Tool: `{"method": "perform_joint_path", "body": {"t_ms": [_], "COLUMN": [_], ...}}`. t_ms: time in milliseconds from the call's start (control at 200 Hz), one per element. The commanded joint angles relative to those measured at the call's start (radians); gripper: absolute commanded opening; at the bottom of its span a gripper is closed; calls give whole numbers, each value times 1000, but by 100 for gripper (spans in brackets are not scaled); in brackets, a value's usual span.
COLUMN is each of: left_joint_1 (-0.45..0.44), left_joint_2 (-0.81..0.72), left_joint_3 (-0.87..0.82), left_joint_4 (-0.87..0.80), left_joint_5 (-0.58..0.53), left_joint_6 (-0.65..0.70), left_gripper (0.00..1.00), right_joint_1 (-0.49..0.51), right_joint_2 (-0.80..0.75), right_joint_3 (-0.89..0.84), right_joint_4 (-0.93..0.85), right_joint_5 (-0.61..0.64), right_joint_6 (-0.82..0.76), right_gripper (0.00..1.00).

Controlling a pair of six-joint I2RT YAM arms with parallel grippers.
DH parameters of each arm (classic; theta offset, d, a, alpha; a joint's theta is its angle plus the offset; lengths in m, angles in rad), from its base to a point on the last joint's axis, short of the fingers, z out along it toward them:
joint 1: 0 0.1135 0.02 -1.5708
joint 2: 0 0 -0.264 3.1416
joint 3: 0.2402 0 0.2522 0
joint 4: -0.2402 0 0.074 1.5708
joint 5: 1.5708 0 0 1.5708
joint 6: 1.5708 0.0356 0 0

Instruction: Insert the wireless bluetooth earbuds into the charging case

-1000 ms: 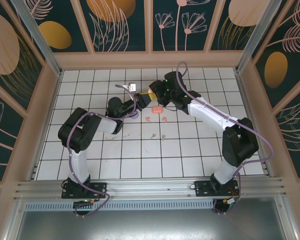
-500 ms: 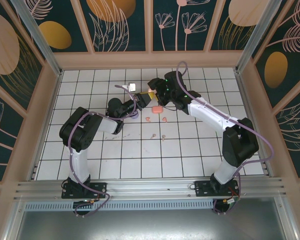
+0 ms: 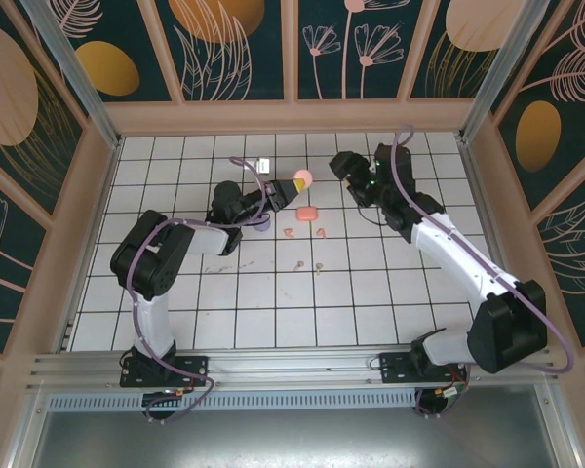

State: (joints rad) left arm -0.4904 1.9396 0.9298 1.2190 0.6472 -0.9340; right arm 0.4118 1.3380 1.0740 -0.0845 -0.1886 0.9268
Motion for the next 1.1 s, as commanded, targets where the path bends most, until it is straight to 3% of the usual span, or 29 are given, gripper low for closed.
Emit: {"method": "perform_joint_path", "body": {"t_ms": [0,130,305,721,1096], "left_joint_1": [-2,-2,-2,-2,-3], "left_joint_2": [-63,-95,-114,-142,-163], "left_joint_3": [37,85,111,133,142], "left_joint_4": [-169,-306,-372,-405,-398], "left_joint_5": [73,138,230,296,330], "left_joint_6": [94,163,185,194,188], "left_gripper": [0,0,0,0,0], "right_joint_1": [-17,-16,-16,-6,-7], "right_joint_2": [-35,-46,-25,39,94], "right_joint_3": [-14,-16,-19,-20,-13], "right_joint_4": [36,20,9,36,36], "right_joint_5": [-97,-192,-291,-374,-323], "right_joint_6": [-333,-540,-657,-666,-664], "right_gripper": [70,70,69,66,63]}}
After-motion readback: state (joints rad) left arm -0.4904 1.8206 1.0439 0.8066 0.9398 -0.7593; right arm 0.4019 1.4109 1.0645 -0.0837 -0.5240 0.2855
